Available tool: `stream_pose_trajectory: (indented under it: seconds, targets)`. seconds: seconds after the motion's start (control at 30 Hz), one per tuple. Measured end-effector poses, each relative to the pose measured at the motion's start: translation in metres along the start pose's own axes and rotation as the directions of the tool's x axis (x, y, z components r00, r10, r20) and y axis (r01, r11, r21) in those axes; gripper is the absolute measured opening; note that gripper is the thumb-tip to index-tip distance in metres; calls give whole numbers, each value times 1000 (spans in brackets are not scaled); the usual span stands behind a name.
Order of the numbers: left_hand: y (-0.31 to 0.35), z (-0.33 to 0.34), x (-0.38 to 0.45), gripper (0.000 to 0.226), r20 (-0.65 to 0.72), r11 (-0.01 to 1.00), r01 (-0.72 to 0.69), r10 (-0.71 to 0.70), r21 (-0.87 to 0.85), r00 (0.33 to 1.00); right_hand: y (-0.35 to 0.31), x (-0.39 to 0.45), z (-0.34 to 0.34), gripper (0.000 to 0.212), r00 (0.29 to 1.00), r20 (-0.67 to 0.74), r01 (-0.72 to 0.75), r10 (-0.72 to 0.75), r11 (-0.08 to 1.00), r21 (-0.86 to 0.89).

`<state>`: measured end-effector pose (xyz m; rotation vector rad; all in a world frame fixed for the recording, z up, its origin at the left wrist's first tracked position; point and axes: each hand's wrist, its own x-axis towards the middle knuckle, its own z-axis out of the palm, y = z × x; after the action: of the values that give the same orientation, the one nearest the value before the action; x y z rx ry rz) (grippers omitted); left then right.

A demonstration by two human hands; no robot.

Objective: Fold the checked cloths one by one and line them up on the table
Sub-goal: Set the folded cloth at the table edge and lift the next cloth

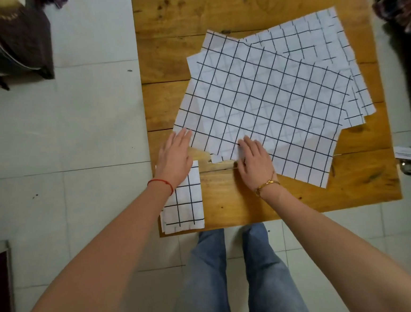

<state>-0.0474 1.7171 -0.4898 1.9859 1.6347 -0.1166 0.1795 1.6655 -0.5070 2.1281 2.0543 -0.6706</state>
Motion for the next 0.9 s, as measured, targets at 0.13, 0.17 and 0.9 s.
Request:
stream_pose_trajectory:
  seconds: [0.13, 0.17, 0.9]
  targets:
    - [7, 3, 13, 64, 68, 995, -30, 24, 92, 997, 16, 9, -6, 52, 1000, -25, -12, 14, 998, 59]
    - [8, 5, 15, 63, 75, 993, -47, 39, 104, 996, 20, 11, -9, 51, 999, -39, -7, 10, 998, 60]
    - [37, 17, 23, 57, 112, 929, -365, 357, 56, 927, -17, 31, -22, 32, 997, 4, 70, -71, 992, 109]
